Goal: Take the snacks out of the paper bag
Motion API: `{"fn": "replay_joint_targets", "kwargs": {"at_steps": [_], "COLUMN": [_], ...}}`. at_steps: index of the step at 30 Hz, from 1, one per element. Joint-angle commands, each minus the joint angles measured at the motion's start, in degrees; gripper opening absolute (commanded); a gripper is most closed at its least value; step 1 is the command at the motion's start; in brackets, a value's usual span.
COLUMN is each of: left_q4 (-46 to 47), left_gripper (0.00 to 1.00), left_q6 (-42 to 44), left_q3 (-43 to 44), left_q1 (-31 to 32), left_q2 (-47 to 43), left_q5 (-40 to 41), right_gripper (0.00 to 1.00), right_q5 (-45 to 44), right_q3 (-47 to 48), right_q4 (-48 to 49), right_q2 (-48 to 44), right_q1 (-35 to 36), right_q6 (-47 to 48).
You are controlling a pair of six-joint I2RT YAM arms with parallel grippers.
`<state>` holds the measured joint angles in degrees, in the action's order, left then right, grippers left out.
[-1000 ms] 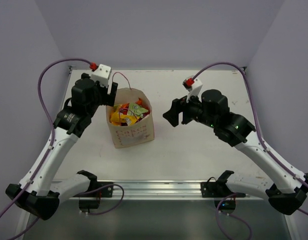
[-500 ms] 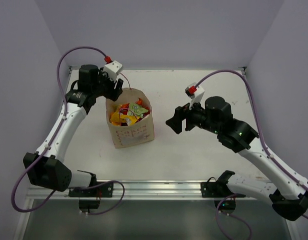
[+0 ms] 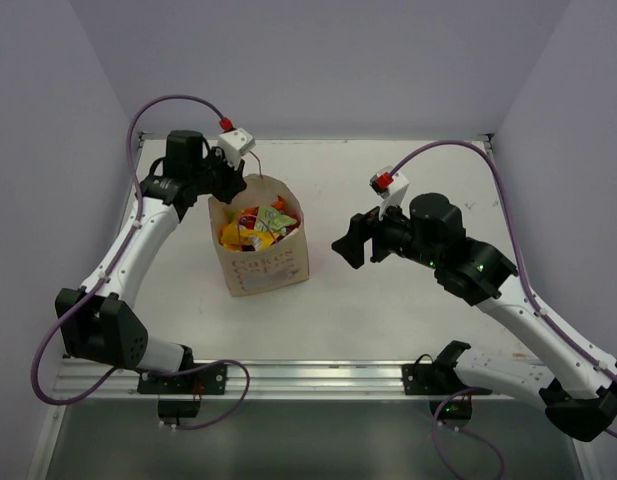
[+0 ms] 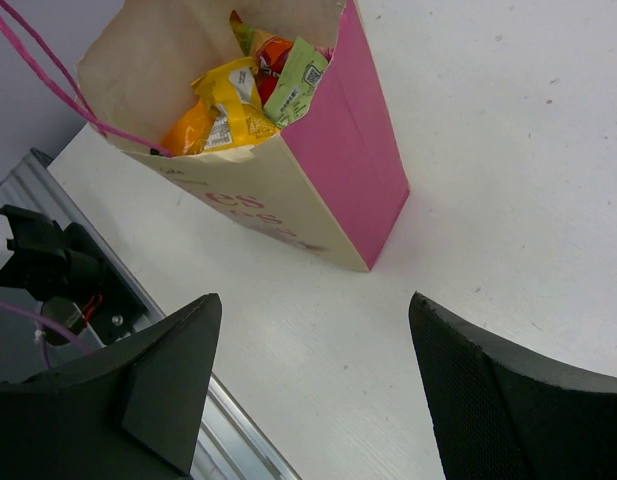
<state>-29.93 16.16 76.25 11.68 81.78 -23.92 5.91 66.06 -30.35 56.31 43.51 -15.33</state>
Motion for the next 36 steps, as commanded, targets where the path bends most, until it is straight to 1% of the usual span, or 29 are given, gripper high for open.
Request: {"fn": "replay_joint_targets", "kwargs": {"at_steps": [1, 3, 7, 11, 16, 20, 21, 22, 23, 25, 26, 30, 36], "left_q4": [-0.6, -0.4, 1.3, 2.7, 3.3, 3.5, 3.6, 3.6, 3.6, 3.6, 3.5, 3.1, 3.1], "left_gripper": [0.00, 0.00, 0.00, 0.00, 0.00, 0.00, 0.00, 0.00, 0.00, 0.00, 0.00, 0.00, 0.00], "left_q6": [0.5, -0.3, -2.7, -4.7, -6.1, -6.9, -7.0, -7.0, -6.9, -6.8, -6.8, -8.0, -11.3], "left_q3": [4.2, 6.3, 10.0, 12.2, 10.5, 6.9, 6.4, 5.9, 5.5, 4.6, 4.5, 4.0, 1.9], "left_q1": [-0.4, -0.4, -0.4, -0.4, -0.1, 2.3, 3.1, 4.0, 6.2, 8.3, 9.6, 11.3, 14.2], "left_q2": [0.0, -0.1, -0.3, -0.8, -4.3, -8.7, -10.2, -10.8, -11.3, -12.3, -12.5, -13.0, -14.2], "left_q5": [-1.6, -0.7, 6.9, 12.0, 14.4, 17.1, 18.6, 22.0, 23.6, 29.9, 30.7, 31.7, 31.0], "right_gripper": [0.79, 0.79, 0.79, 0.79, 0.78, 0.78, 0.78, 0.78, 0.77, 0.77, 0.76, 0.74, 0.72], "right_q5": [1.3, 1.1, 0.2, 0.0, 0.2, 1.0, 1.0, 0.9, 0.9, 0.9, 0.9, 0.9, 1.7], "right_q3": [0.0, 0.3, 2.5, 4.6, 7.3, 9.6, 10.0, 10.7, 11.1, 12.8, 13.4, 15.6, 14.9], "right_q4": [1.6, 1.7, 1.6, 2.7, 4.6, 5.3, 5.6, 6.2, 6.4, 6.6, 6.6, 7.2, 9.3], "right_q2": [-0.3, -0.2, 1.2, 3.3, 7.0, 9.6, 10.0, 10.5, 11.4, 12.5, 13.6, 15.6, 17.0], "right_q1": [0.1, 0.1, 0.2, 0.2, 0.2, 0.2, 0.2, 0.2, 0.2, 0.2, 0.2, 0.4, 3.9], "right_q6": [0.9, 1.2, 2.1, 3.3, 3.9, 4.2, 4.3, 4.4, 4.8, 5.1, 5.2, 5.1, 6.6]}}
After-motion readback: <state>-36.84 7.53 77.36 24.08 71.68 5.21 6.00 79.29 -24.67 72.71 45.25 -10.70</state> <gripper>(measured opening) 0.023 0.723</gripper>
